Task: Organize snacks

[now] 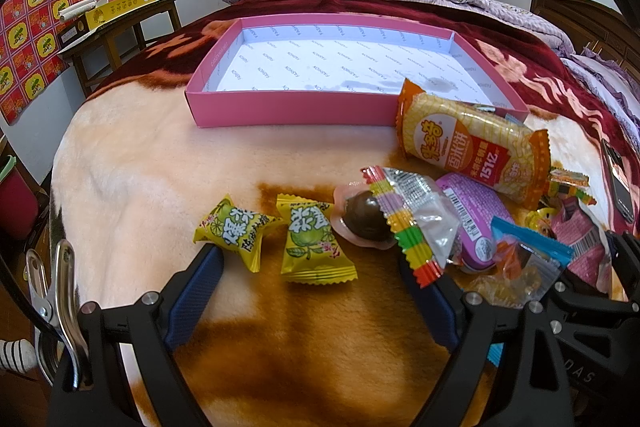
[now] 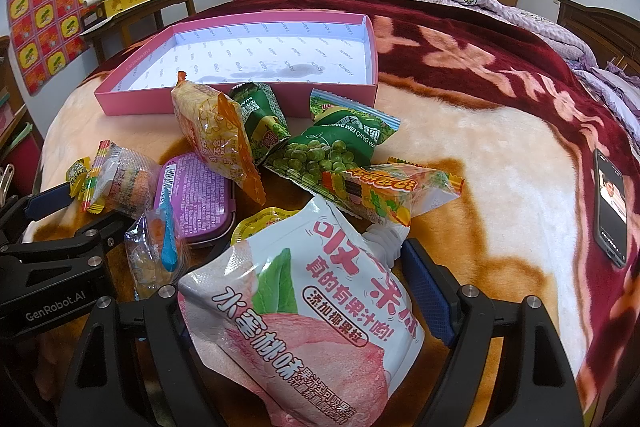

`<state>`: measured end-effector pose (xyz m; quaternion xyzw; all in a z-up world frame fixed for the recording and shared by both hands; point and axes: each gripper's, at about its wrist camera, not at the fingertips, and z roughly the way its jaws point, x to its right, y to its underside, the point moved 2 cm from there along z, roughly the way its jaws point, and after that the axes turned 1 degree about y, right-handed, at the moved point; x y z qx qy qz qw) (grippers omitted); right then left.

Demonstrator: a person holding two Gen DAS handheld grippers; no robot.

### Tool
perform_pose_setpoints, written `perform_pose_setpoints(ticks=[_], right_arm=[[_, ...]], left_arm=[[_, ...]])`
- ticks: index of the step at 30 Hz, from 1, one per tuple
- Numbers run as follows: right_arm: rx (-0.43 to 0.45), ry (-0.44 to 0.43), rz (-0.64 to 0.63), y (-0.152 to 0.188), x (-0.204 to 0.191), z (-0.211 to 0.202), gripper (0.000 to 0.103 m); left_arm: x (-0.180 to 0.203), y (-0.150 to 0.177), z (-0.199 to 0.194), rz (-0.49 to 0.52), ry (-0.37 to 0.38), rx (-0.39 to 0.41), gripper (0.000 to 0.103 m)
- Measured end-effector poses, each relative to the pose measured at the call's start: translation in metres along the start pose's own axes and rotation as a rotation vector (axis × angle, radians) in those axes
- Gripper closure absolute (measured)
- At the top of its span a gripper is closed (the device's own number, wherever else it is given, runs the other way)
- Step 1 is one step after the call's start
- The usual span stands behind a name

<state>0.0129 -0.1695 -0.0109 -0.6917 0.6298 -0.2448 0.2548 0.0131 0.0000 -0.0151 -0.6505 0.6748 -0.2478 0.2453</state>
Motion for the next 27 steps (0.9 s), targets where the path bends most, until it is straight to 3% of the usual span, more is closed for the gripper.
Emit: perform_pose_setpoints(ticks=[27], right_arm=[[-0.005,0.001,0.003,-0.0002,-0.0013,-0.0015,0.019]], left_arm=[[0.0001,0.0001,-0.0001,0.001,0.001,0.000,0.010]])
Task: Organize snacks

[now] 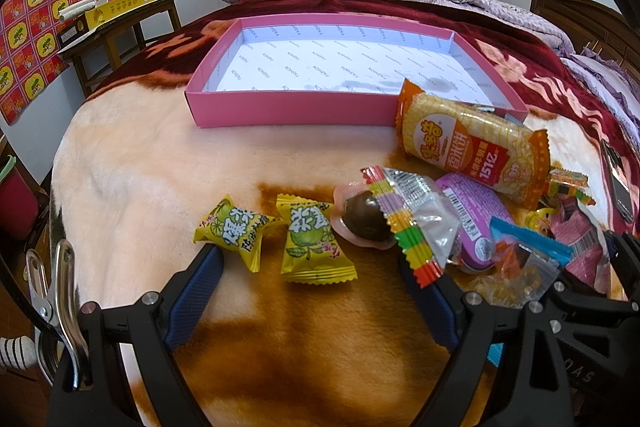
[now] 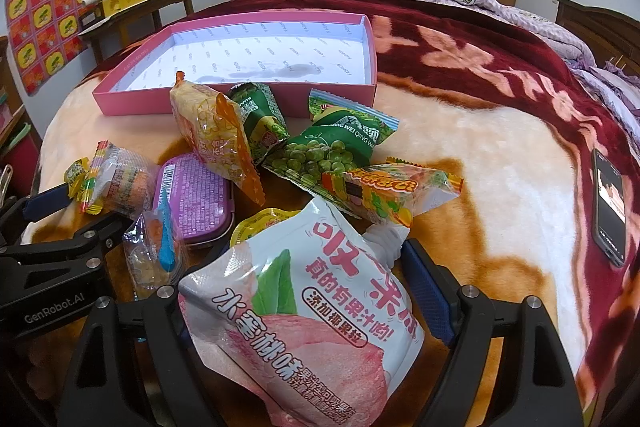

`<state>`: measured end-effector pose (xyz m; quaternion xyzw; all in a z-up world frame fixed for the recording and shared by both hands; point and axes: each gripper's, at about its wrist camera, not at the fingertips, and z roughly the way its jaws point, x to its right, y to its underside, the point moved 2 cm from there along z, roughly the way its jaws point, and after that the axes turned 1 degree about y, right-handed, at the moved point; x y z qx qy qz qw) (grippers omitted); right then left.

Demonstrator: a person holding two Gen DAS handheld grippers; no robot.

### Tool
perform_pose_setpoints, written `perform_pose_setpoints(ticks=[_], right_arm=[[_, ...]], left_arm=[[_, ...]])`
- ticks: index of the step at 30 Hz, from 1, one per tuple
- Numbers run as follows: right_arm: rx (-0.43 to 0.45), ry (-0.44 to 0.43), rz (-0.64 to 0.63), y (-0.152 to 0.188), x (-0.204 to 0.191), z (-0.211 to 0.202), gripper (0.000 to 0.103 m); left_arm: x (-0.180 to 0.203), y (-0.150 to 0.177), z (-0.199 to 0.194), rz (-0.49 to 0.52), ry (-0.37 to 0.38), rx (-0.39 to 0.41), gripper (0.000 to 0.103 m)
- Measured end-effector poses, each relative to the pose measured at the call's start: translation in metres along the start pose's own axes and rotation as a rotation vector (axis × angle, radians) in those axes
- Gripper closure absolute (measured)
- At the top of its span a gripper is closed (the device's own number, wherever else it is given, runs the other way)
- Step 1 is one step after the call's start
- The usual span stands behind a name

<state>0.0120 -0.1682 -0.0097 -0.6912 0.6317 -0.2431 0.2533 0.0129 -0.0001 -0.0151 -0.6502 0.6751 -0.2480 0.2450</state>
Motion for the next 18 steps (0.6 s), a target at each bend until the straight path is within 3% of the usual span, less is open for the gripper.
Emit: perform_pose_setpoints(ticks=[8,18], right_arm=[[-0.021,-0.059,-0.006,-0.003,0.007,-0.004,0.019],[0.027,-0.113,-0.059,-0.005,0.008,-0.028,0.019]], left_arm=[[-0.005,-0.004,-0.005,0.021,0.025,-0.017,0.013],[-0.007,-0.002,-0.023,0.067,0.077,-0.009,0.018]])
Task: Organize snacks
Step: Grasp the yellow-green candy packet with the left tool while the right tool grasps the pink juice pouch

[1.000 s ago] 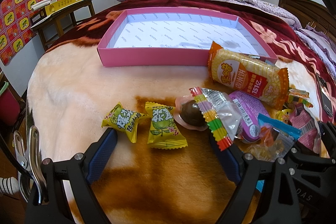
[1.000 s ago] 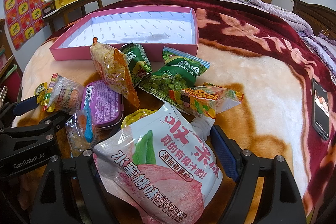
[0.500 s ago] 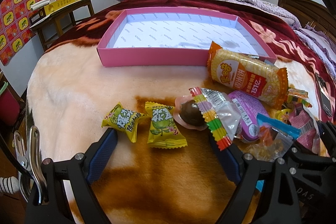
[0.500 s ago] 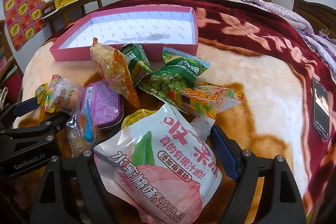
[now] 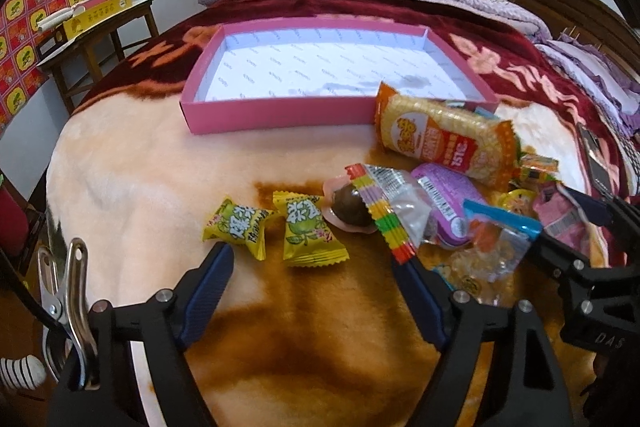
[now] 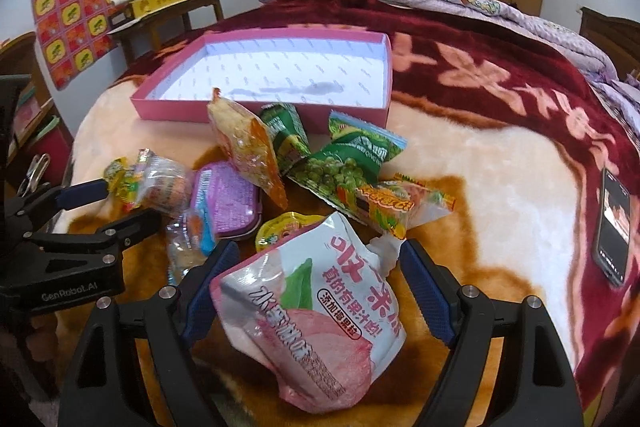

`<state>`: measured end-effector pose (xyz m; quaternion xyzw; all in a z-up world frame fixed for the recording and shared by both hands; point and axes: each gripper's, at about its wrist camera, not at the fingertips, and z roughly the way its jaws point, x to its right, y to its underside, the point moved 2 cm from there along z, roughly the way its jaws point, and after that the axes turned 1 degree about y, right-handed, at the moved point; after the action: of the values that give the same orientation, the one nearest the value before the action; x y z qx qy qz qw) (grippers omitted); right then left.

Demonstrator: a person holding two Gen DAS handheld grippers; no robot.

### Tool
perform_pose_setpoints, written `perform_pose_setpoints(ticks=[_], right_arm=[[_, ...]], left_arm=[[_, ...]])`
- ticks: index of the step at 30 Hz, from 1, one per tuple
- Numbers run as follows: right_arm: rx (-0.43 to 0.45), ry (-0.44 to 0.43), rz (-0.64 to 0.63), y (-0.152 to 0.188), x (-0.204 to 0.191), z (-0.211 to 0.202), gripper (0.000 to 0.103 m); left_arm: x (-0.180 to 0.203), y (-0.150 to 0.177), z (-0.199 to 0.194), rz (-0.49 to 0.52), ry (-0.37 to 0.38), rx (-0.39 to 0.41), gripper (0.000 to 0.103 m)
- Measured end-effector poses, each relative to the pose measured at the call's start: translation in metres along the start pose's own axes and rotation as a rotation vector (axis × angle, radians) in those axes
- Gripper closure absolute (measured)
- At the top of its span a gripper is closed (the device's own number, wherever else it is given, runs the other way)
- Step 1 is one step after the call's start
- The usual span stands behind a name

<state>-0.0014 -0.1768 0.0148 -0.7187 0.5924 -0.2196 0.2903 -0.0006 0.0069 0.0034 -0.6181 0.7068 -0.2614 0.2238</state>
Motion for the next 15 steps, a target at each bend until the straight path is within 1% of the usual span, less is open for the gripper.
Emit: perform_pose_setpoints(ticks=[4,7,12,14,15], right_arm=[[-0.003,-0.046,0.000,-0.001,0.001,-0.007,0.019],[-0.003,-0.072,-0.003,-0.001,0.000,-0.012,0.019],[-0.010,-0.062,-0.054,0.002,-0.002,-0.019,0.019],[-0.017,-0.056,-0.070,0.006,-0.002,-0.021,0.019],[-0.021,-0.056,-0.074,0.007,-0.002,-0.022,0.019]], left_arm=[[-0.004,-0.001,-0.012,0.007,0.027,0.017,0.018],[-0.006,-0.001,-0.020,0.016,0.028,0.028,0.018],[-0.009,-0.002,-0.029,0.046,0.021,0.048,0.018],[-0.012,-0.003,-0.028,0.043,0.009,0.054,0.018],[-0.014,-0.004,-0.027,0.037,0.005,0.054,0.020]])
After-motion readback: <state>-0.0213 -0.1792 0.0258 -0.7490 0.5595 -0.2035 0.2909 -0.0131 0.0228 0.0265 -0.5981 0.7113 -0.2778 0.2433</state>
